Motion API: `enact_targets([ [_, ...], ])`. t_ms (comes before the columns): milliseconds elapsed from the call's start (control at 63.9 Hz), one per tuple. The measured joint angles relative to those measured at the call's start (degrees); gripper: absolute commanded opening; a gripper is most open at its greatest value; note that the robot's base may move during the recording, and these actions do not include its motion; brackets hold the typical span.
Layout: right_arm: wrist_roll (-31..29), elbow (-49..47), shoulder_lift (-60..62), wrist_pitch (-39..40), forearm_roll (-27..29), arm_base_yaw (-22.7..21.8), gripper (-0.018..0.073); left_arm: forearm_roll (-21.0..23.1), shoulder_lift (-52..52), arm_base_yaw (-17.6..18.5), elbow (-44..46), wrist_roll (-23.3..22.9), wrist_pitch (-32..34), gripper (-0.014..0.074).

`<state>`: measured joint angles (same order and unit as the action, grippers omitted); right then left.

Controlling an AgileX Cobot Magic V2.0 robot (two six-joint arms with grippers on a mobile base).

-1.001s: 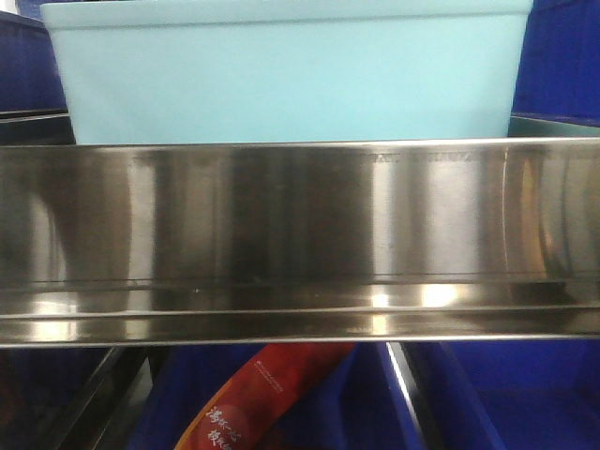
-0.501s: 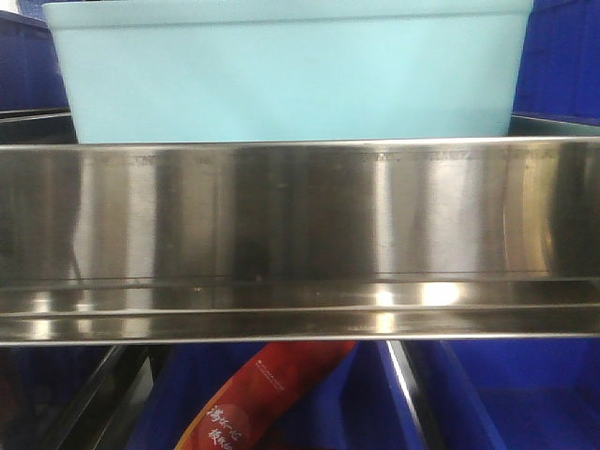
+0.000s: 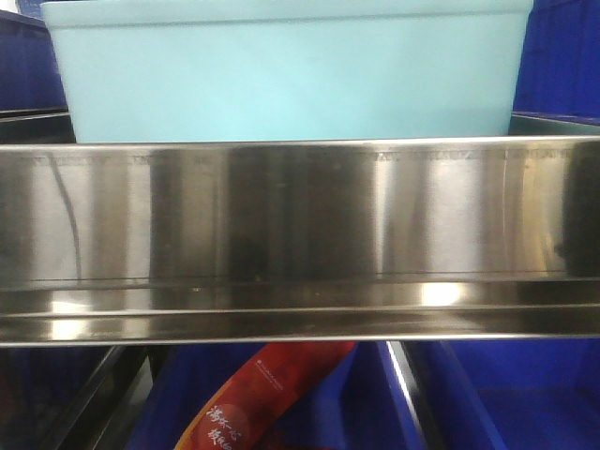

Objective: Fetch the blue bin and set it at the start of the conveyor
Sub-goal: 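Close both grippers on the light-blue bin's side walls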

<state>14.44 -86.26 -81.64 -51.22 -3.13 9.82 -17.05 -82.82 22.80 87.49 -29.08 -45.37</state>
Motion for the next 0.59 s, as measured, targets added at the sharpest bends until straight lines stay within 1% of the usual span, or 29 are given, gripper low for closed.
enact_targets([
  [109,0.7,-3.8,-4.3,-2.2,-0.7,0.7,-0.0142,-0.7,-4.3,-0.4,3.6,-2.3,-4.1,-0.0111],
  [250,1.3,-8.6,-9.4,-5.3,-1.3,3.2,-0.0142,-1.2,-9.4,-0.9,7.1,-2.8,-9.4,-0.0111],
  [422,1.7,-14.0,-14.9,-8.2,-1.7,5.0,-0.0142,-1.4,-13.1,-1.1,9.1,-2.9,-11.4,-0.0105],
  [501,1.9,-15.5,-17.0,-10.0,-1.8,5.1,-0.0142,-1.4,-14.1,-1.3,9.6,-2.9,-12.7,-0.0054],
  [594,1.9,-16.1,-18.5,-10.5,-2.2,5.1,-0.0142,-1.4,-14.9,-1.2,9.7,-2.8,-13.2,0.0060],
])
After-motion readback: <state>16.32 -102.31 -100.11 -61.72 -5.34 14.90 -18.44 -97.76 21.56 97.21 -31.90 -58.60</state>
